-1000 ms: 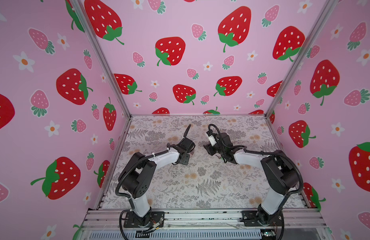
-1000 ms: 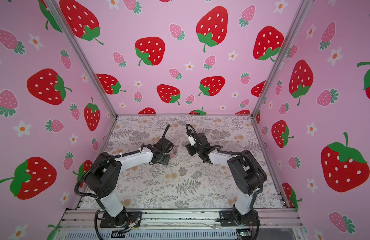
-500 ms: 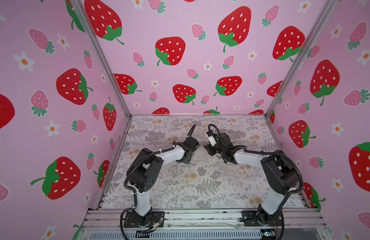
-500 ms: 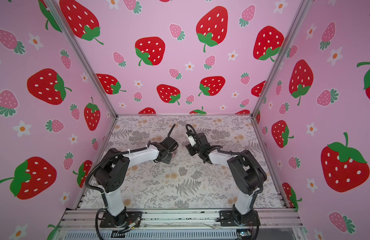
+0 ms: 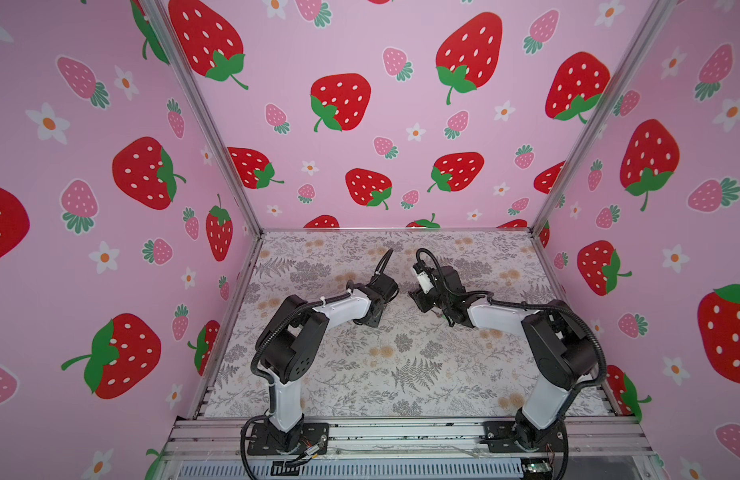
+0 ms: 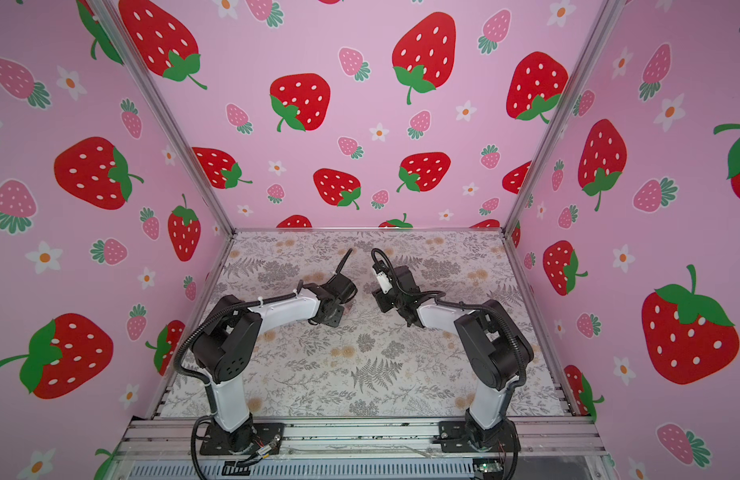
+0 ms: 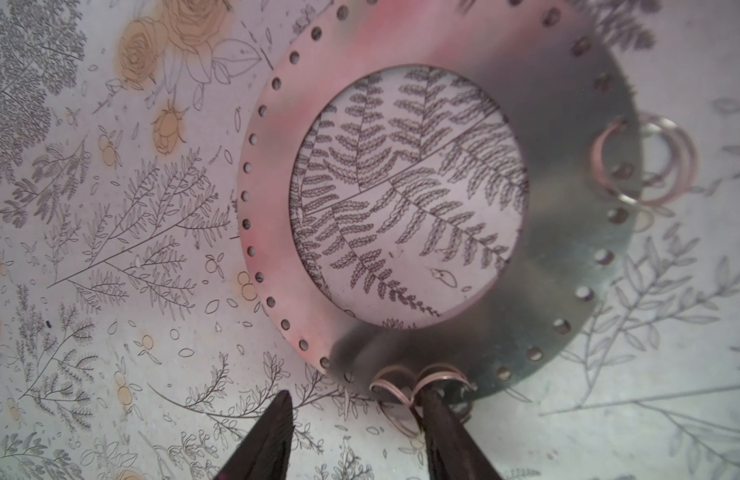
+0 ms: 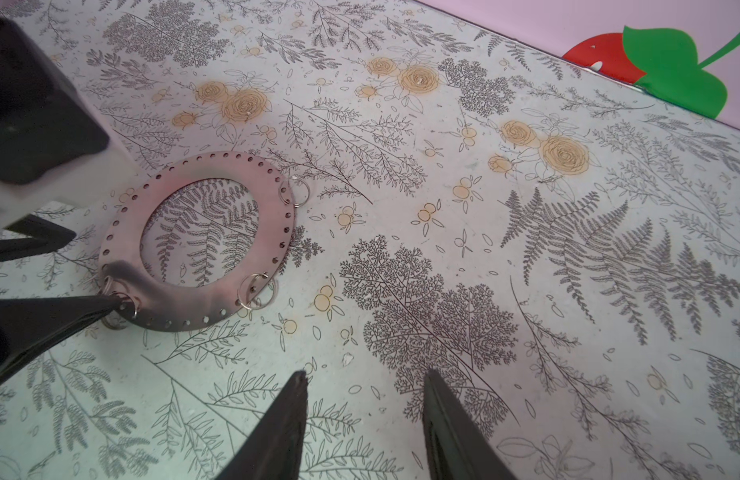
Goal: Put the keys on the keyring
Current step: 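Lower the left gripper and grasp the split rings on the ring's edge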
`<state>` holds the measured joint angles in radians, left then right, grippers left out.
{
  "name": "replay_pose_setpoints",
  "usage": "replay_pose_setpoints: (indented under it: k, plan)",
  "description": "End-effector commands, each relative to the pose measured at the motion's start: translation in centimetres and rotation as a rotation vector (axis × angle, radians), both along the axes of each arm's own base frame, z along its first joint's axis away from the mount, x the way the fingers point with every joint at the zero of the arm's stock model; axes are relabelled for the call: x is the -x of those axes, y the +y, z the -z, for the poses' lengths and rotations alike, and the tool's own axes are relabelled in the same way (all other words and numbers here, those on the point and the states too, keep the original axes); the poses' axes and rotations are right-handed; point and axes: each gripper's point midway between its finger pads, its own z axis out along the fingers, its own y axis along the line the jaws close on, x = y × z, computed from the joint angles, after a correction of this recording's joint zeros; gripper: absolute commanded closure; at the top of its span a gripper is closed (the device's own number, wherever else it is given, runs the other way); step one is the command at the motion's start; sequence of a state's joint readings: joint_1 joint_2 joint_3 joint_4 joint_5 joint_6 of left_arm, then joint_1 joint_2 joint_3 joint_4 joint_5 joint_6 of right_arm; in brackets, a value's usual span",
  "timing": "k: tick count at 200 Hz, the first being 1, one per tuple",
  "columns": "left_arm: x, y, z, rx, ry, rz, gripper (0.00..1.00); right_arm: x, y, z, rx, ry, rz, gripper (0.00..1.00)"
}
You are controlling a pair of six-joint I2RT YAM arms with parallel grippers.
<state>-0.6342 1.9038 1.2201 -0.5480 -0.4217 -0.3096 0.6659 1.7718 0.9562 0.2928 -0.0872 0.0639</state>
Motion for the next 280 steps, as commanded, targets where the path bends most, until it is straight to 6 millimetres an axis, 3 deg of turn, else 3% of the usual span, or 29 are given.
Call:
replay_pose_setpoints:
  k: [1, 222, 280]
  plan:
    - [-0.3, 0.5, -1.6, -0.031, -0.038, -0.007, 0.48, 0.3, 0.3, 0.3, -0.009, 0.025, 0.003, 0.53]
    - [0.0, 2.1, -0.5, -0.06, -0.002, -0.036, 0.73, 0.6, 0.4, 0.7, -0.006, 0.034, -0.01, 0.55]
    - [0.2, 1.7, -0.5, 0.169, 0.021, -0.085, 0.73, 0.5, 0.6, 0.7, -0.011, 0.038, -0.013, 0.56]
